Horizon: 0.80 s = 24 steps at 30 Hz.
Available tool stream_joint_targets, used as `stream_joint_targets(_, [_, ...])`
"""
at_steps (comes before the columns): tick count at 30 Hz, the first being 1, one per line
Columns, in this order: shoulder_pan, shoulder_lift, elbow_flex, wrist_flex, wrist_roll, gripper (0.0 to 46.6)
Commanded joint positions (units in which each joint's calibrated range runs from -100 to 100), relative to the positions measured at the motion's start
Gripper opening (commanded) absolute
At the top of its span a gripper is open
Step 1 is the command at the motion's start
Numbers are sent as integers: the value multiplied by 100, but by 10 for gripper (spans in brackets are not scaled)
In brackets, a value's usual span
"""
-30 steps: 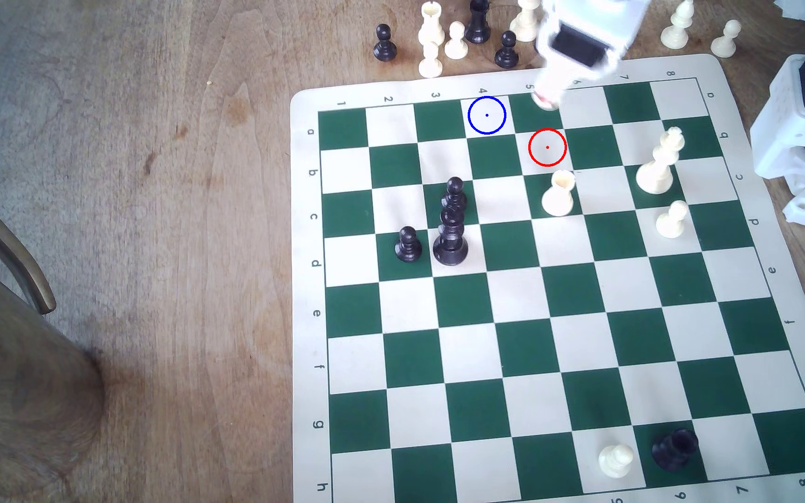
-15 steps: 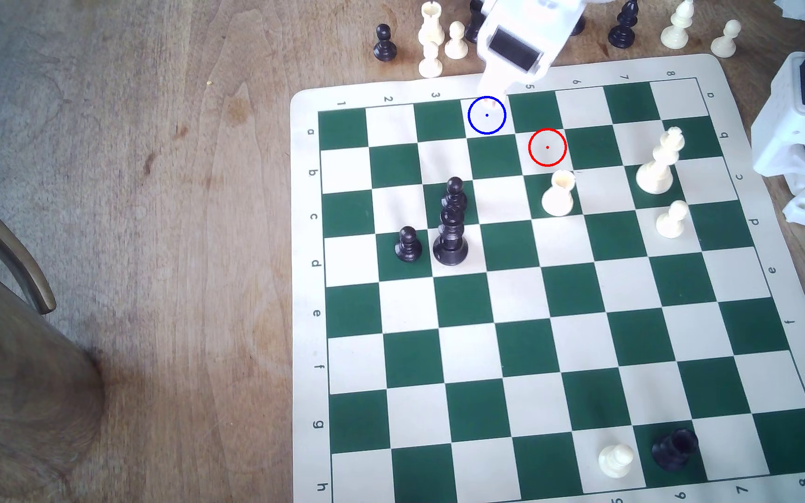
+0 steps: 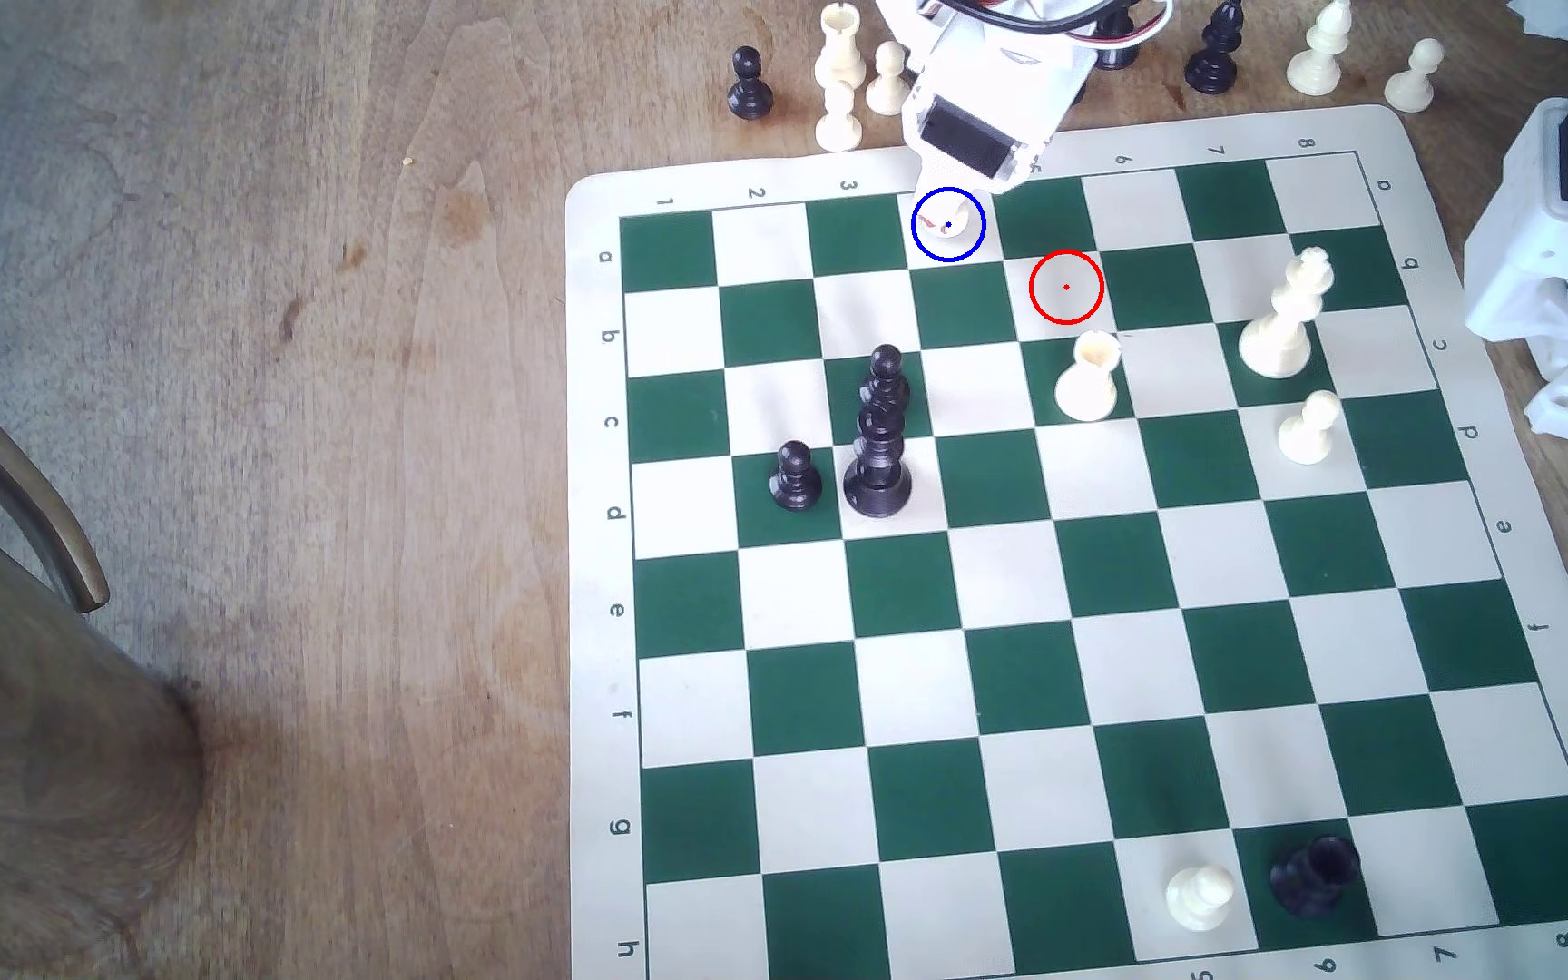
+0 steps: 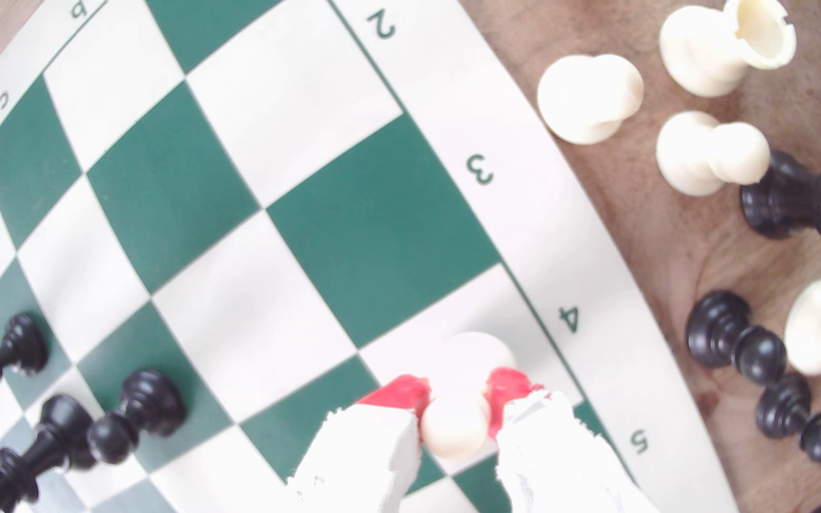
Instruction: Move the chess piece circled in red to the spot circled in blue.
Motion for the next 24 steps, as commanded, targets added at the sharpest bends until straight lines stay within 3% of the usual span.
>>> stream_joint_targets(1, [11,-90,-434,-75,10,15])
stream_joint_targets(7, [42,-82,-379,-50,34,24])
stream_joint_targets(11, [58,-73,-343,-50,44,91])
stream_joint_targets(24, [237,-353,246,-607,117,175])
